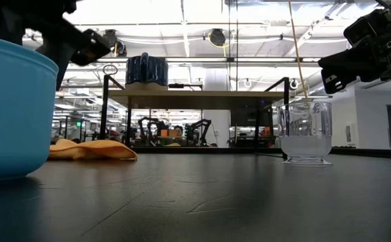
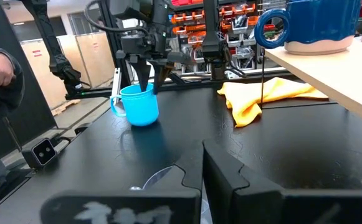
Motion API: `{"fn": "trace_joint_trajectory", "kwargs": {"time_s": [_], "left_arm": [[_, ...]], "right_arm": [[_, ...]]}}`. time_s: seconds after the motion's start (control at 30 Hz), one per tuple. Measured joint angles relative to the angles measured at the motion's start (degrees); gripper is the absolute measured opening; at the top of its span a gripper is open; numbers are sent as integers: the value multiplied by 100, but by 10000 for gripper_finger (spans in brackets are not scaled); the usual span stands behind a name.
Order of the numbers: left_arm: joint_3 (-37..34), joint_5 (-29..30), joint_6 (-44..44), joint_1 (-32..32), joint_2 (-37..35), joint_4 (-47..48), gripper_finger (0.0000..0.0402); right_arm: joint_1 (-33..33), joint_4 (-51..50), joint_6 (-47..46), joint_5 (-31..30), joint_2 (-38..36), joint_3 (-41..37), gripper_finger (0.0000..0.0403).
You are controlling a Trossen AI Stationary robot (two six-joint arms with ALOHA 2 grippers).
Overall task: Stack small to large cups/mugs on shelf
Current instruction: Put the blue mug on the shelf
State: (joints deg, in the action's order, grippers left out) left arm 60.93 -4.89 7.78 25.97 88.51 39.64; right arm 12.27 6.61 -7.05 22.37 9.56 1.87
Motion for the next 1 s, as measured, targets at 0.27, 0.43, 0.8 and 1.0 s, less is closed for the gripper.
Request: {"fn": "trace_joint_trajectory", "kwargs": {"time_s": [0.27, 0.43, 0.8, 1.0], "left_arm": [[-149, -2, 27, -6, 0, -103, 166], [-149, -4, 13, -6, 0, -95, 166], [-149, -7, -145, -6, 0, -95, 95], [-149, 6, -234, -6, 0, -95, 26]], "right_arm": [[0, 4, 0, 2, -2, 0, 0], [-2, 2, -1, 2, -2, 0, 0], [0, 5, 0, 1, -2, 0, 0], [0, 7, 0, 1, -2, 0, 0]]}}
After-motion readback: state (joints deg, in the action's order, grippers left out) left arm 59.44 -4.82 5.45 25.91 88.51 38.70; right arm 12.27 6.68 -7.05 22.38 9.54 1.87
